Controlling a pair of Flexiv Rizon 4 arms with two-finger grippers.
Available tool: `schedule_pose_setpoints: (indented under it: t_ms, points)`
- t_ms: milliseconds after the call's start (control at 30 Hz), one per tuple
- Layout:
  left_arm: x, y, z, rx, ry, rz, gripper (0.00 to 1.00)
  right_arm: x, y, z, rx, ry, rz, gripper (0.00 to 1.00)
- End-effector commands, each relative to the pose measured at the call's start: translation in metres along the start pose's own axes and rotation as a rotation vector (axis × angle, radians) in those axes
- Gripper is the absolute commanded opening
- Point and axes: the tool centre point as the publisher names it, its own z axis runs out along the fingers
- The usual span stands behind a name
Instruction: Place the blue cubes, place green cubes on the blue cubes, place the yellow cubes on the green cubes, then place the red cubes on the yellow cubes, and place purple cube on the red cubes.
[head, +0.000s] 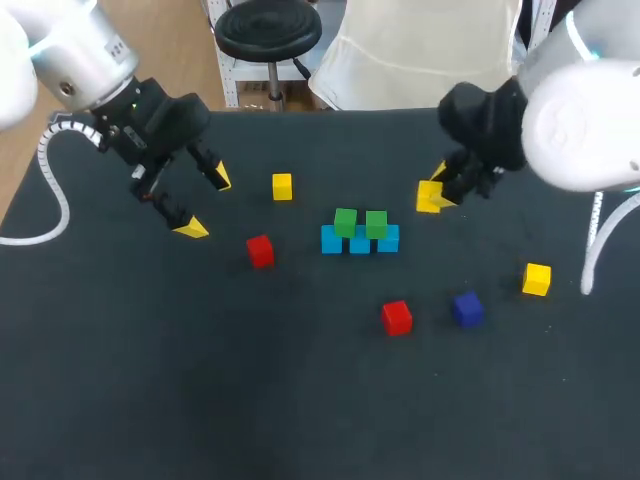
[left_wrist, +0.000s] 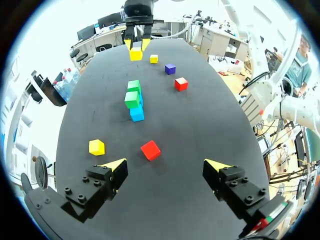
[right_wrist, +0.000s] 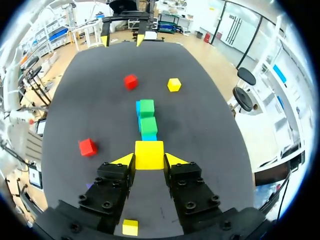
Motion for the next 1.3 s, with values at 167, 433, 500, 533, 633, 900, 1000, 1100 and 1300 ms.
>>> schedule_pose_setpoints:
  t_ms: [167,433,500,533,633,900,1000,1100,1300]
  points:
    - [0.001,0.000,0.000,0.000,-0.001,0.003,1.00,-0.021,0.005,0.011,-0.028,-0.002,-0.003,0.00]
    - [0.001,0.000,0.000,0.000,-0.001,0.003,1.00,-0.040,0.012,0.028,-0.068,-0.041,-0.049,0.00]
    - [0.001,0.000,0.000,0.000,-0.001,0.003,1.00,-0.043,0.014,0.033,-0.076,-0.035,-0.053,0.00]
    - [0.001,0.000,0.000,0.000,-0.001,0.003,1.00,-0.044,0.015,0.036,-0.079,-0.033,-0.055,0.00]
    - [0.001,0.000,0.000,0.000,-0.001,0.003,1.00,-0.048,0.017,0.040,-0.088,-0.033,-0.056,0.00]
    - [0.001,0.000,0.000,0.000,-0.001,0.003,1.00,-0.055,0.020,0.049,-0.098,-0.029,-0.067,0.00]
    - [0.001,0.000,0.000,0.000,-0.001,0.003,1.00,-0.055,0.020,0.053,-0.102,-0.029,-0.067,0.00]
    - [0.001,0.000,0.000,0.000,-0.001,0.003,1.00,-0.055,0.020,0.057,-0.106,-0.028,-0.065,0.00]
    - [0.001,0.000,0.000,0.000,-0.001,0.003,1.00,-0.055,0.020,0.064,-0.116,-0.031,-0.059,0.00]
